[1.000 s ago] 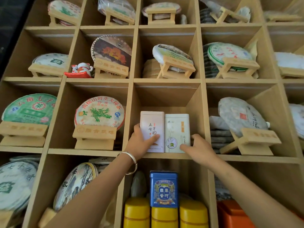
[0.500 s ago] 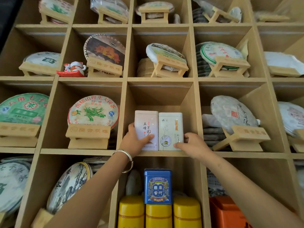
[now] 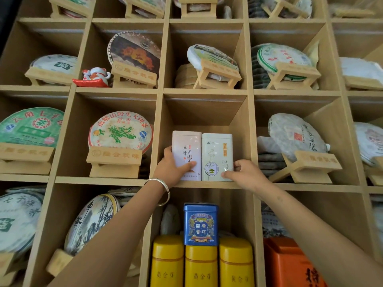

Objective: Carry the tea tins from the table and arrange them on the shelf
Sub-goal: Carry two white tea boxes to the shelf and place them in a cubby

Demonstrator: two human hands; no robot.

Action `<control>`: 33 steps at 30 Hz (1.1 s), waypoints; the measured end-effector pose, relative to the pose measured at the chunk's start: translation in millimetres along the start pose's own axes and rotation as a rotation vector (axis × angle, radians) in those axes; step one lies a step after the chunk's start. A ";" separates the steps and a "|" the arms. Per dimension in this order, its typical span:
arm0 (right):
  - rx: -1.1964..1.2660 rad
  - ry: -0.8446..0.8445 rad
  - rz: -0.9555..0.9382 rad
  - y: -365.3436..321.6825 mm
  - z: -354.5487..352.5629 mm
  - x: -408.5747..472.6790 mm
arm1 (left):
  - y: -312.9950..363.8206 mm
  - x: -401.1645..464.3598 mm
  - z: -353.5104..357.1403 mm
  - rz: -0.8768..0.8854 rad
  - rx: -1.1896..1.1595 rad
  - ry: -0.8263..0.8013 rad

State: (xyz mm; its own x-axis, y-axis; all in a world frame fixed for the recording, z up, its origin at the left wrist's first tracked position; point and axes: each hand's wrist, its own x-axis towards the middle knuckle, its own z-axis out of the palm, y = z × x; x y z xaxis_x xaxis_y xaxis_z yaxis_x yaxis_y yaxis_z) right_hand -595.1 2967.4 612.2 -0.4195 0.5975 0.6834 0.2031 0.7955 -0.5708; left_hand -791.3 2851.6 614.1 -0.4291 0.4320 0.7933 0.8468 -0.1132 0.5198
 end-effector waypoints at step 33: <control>-0.186 0.173 -0.157 -1.6 6.9 -14.2 | 15.4 -15.9 -12.0 0.072 -0.013 0.090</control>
State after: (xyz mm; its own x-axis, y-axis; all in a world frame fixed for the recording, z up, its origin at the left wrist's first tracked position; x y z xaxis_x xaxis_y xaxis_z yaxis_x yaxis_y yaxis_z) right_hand -595.6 2957.0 600.3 -0.3046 0.4616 0.8331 0.3131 0.8746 -0.3701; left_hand -775.2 2832.3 613.3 -0.3946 0.3407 0.8533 0.8723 -0.1528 0.4644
